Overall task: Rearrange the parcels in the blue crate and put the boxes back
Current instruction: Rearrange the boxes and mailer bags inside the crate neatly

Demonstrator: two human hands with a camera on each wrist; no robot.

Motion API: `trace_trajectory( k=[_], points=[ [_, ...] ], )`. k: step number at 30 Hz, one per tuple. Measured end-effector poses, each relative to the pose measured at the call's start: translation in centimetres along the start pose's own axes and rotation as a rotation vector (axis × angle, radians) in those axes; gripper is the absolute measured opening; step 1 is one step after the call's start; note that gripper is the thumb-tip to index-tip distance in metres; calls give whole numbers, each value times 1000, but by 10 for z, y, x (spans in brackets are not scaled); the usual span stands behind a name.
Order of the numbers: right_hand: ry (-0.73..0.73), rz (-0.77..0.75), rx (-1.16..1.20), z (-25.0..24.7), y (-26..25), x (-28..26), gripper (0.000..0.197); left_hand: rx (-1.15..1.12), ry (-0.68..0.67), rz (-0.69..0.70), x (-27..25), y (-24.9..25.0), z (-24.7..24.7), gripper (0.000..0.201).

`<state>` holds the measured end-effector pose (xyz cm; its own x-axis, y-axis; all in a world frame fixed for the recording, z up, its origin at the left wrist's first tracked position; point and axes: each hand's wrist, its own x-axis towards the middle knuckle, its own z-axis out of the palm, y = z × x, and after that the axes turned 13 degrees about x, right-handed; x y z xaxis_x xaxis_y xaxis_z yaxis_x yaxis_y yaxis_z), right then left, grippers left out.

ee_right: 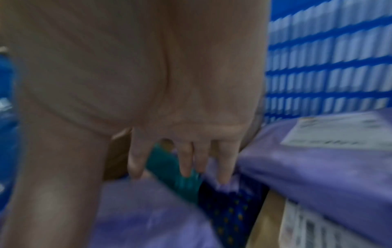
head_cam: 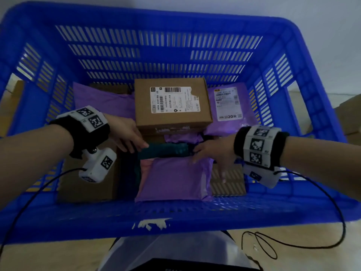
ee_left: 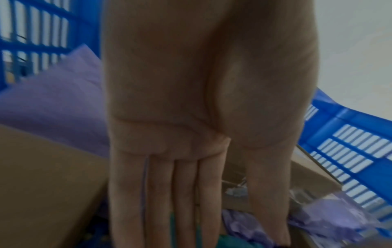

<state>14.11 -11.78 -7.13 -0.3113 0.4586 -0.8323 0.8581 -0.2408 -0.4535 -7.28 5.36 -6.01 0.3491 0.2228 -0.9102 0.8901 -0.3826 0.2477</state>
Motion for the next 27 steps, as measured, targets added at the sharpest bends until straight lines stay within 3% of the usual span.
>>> trace_trajectory(
  k=[3, 7, 11, 15, 18, 19, 23, 27],
  points=[
    [137, -50, 38, 17, -5, 7, 46, -56, -32, -28, 6, 4, 5, 36],
    [5, -155, 32, 17, -11, 5, 49, -208, 24, -64, 5, 0, 6, 52],
    [131, -208, 95, 19, -9, 5, 25, -154, 49, -92, -3, -7, 0, 49],
    [254, -251, 168, 5, -15, -3, 16, -78, 42, 50, -18, -7, -9, 40],
    [377, -289, 368, -19, -21, -15, 18, -160, 52, 211, -32, -5, -18, 90],
    [421, -320, 413, -27, -24, -19, 18, -179, 39, 264, -36, -3, -22, 97],
    [549, -411, 635, -60, -30, -38, 19, -219, -8, 429, -55, 3, -40, 77],
    [631, -493, 905, -84, -23, -54, 26, -175, 229, 483, -68, 9, -57, 66]
  ],
)
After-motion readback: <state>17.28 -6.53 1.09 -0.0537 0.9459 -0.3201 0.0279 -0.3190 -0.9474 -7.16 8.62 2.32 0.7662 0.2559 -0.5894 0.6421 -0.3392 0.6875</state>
